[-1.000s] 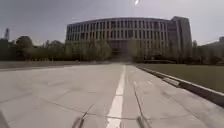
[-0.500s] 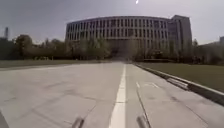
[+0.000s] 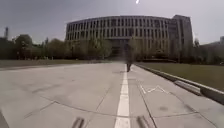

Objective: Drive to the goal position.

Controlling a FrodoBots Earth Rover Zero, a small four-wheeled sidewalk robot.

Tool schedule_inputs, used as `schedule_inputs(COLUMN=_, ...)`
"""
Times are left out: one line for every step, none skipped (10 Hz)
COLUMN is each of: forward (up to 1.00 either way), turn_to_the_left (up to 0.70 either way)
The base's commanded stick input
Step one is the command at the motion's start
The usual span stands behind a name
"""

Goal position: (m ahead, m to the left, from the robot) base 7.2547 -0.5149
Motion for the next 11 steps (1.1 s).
schedule_inputs(forward=0.00, turn_to_the_left=0.00)
schedule_inputs(forward=0.00, turn_to_the_left=0.00)
schedule_inputs(forward=0.00, turn_to_the_left=0.00)
schedule_inputs(forward=0.00, turn_to_the_left=0.00)
schedule_inputs(forward=0.09, turn_to_the_left=0.00)
schedule_inputs(forward=0.52, turn_to_the_left=0.00)
schedule_inputs(forward=0.70, turn_to_the_left=0.00)
schedule_inputs(forward=0.70, turn_to_the_left=0.00)
schedule_inputs(forward=0.70, turn_to_the_left=0.00)
schedule_inputs(forward=0.70, turn_to_the_left=0.00)
schedule_inputs(forward=0.70, turn_to_the_left=0.00)
